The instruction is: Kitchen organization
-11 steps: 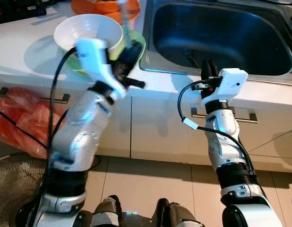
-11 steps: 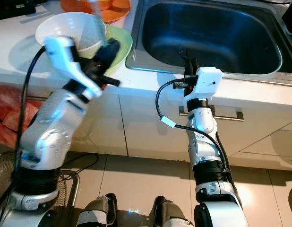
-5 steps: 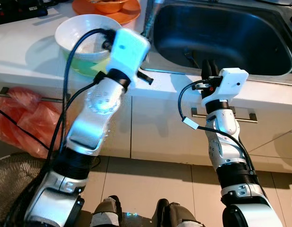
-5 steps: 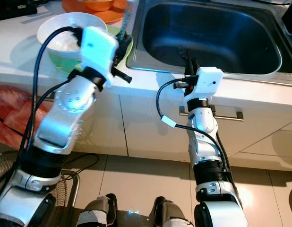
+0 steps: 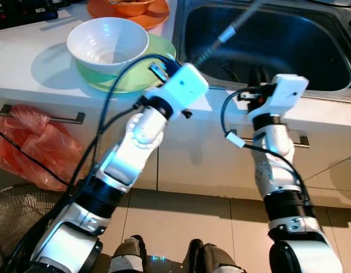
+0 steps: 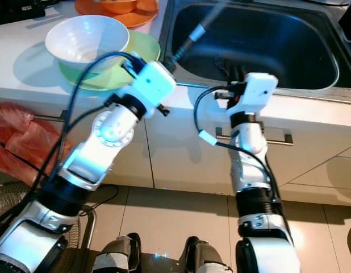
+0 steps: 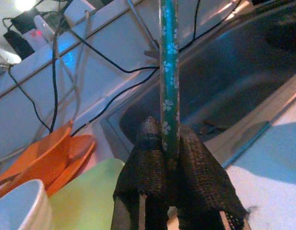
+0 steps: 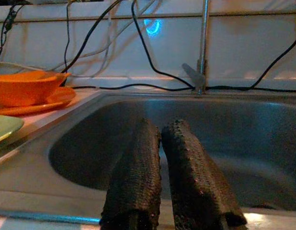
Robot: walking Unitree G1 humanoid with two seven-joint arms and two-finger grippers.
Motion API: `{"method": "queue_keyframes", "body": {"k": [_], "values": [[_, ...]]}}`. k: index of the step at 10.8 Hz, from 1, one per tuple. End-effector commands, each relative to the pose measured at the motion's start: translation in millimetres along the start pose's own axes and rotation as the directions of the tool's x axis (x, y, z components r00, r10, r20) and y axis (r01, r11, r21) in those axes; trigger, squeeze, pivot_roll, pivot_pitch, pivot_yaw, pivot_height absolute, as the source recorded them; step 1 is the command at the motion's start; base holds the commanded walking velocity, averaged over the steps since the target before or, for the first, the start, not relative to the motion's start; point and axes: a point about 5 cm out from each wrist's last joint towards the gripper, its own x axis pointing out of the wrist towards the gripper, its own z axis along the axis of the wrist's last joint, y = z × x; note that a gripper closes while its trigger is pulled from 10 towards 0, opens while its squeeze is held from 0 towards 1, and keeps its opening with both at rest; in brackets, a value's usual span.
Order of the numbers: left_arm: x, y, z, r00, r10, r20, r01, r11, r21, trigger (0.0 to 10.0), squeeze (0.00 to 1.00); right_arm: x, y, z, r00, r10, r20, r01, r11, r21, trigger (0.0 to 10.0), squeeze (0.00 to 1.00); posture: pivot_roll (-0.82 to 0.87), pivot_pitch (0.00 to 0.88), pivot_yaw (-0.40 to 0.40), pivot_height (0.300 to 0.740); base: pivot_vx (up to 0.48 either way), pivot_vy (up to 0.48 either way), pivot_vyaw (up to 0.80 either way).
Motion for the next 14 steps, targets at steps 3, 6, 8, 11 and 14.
{"method": "queue_keyframes", "body": {"k": [3,6,8,11,14], "values": [[5.2,-7.7,2.8,1.0,0.009,0.008,-0.009,1.0,0.02,10.0,0.0,5.0,-10.6,8.9,0.998,-0.059,-0.01,0.06,0.993,0.102,10.0,1.0,0.14,0.217,-0.042,0.74,0.0,0.0,0.0],[9.6,-11.4,0.3,0.999,0.026,-0.022,-0.026,0.999,0.039,10.0,0.0,7.7,-7.5,15.9,0.999,-0.044,-0.009,0.045,0.983,0.179,10.0,1.0,0.14,0.219,-0.042,0.74,0.0,0.0,0.0],[11.6,-11.9,-1.6,0.998,0.037,-0.047,-0.034,0.998,0.048,10.0,0.0,10.4,-4.1,24.9,0.999,-0.017,-0.027,0.024,0.962,0.27,10.0,0.0,0.14,0.224,-0.042,0.74,0.0,0.0,0.0],[13.2,-10.1,-7.3,0.992,0.075,-0.106,-0.071,0.996,0.044,10.0,0.0,7.6,-6.5,27.3,0.995,-0.023,-0.102,0.065,0.903,0.424,10.0,0.0,0.13,0.227,-0.041,0.74,0.0,0.0,0.0],[15.9,-6.6,-17.5,0.972,0.12,-0.202,-0.111,0.992,0.056,10.0,0.0,-4.5,3.2,33.4,0.988,0.091,-0.121,-0.009,0.833,0.554,10.0,0.0,0.12,0.23,-0.034,0.74,0.0,0.0,0.0]]}}
